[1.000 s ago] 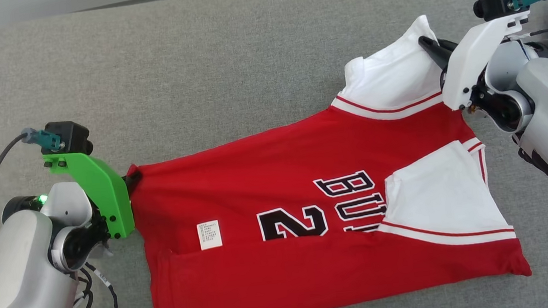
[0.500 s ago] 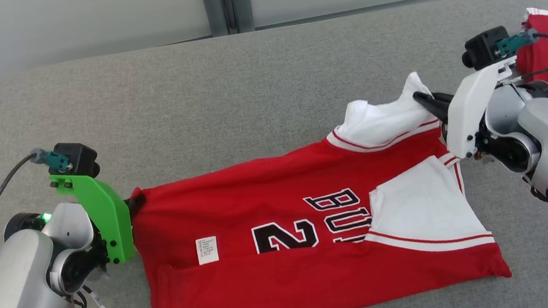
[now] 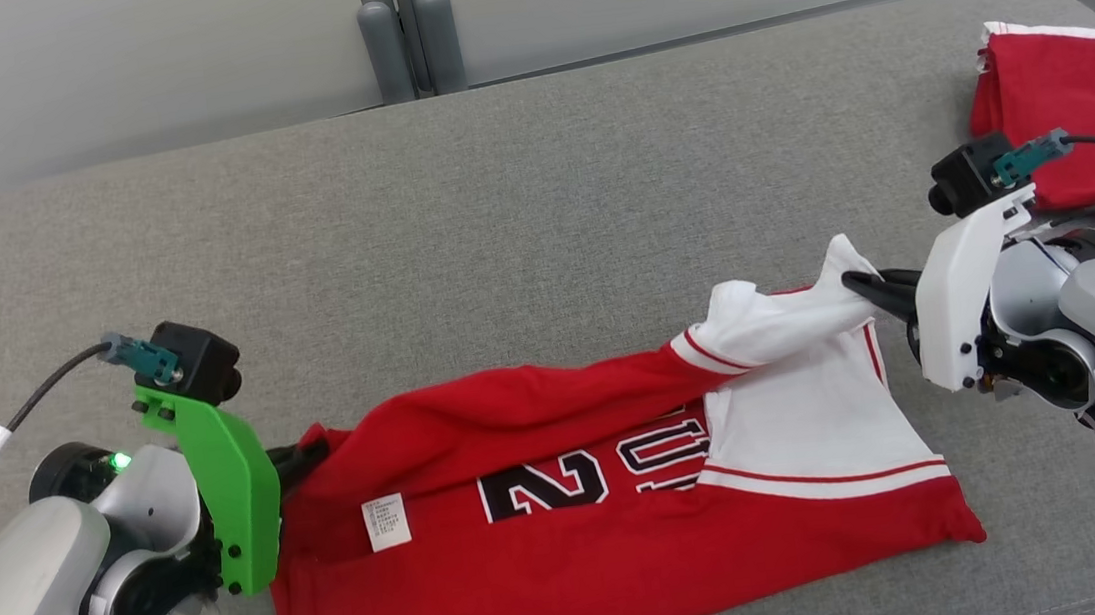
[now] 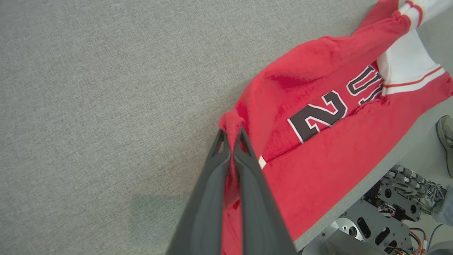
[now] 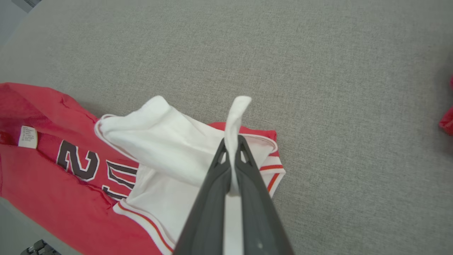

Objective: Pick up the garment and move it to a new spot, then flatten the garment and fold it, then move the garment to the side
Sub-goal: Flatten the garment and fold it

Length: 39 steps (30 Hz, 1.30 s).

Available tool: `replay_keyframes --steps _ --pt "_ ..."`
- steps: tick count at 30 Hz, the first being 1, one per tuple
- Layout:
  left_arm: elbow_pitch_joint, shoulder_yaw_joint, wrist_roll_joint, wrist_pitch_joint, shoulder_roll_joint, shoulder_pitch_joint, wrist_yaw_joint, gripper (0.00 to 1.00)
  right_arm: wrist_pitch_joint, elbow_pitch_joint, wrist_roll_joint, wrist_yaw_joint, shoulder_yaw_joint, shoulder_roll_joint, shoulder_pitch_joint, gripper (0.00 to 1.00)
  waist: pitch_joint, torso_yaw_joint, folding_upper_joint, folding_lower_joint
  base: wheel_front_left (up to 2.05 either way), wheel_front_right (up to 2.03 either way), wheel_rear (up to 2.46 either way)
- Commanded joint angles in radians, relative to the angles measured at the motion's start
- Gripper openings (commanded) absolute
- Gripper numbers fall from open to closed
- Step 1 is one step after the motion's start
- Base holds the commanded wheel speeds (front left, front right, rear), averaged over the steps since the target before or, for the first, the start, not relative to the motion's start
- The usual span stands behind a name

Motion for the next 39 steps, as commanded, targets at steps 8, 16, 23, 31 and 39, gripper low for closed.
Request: replay_keyframes --steps 8,16,23,31,39 --pt "-0.066 -0.117 -0.072 0.034 0.107 -0.005 -0.003 0.0 0.076 -0.043 0.055 0.0 0.024 -0.037 0.047 0.0 -0.014 -0.008 0.0 0.0 0.0 0.0 0.0" --pt "-0.029 -0.211 -0.071 0.017 0.13 -0.051 -0.003 0.0 0.163 -0.056 0.084 0.0 0.031 -0.069 0.063 0.0 -0.001 -0.011 0.0 0.0 0.0 0.0 0.0" --pt "0.016 -0.279 -0.097 0.009 0.141 -0.073 -0.003 0.0 0.2 -0.073 0.09 0.0 0.034 -0.065 0.086 0.0 0.006 -0.015 0.0 0.0 0.0 0.0 0.0" --pt "0.036 -0.327 -0.155 0.002 0.141 -0.08 -0.003 0.0 0.227 -0.092 0.102 0.0 0.028 -0.073 0.11 0.0 0.007 -0.013 0.0 0.0 0.0 0.0 0.0" --pt "0.081 -0.347 -0.183 -0.006 0.135 -0.07 -0.003 1.0 0.269 -0.118 0.126 0.0 0.021 -0.077 0.134 0.79 -0.007 -0.011 0.0 0.0 0.0 0.0 0.0"
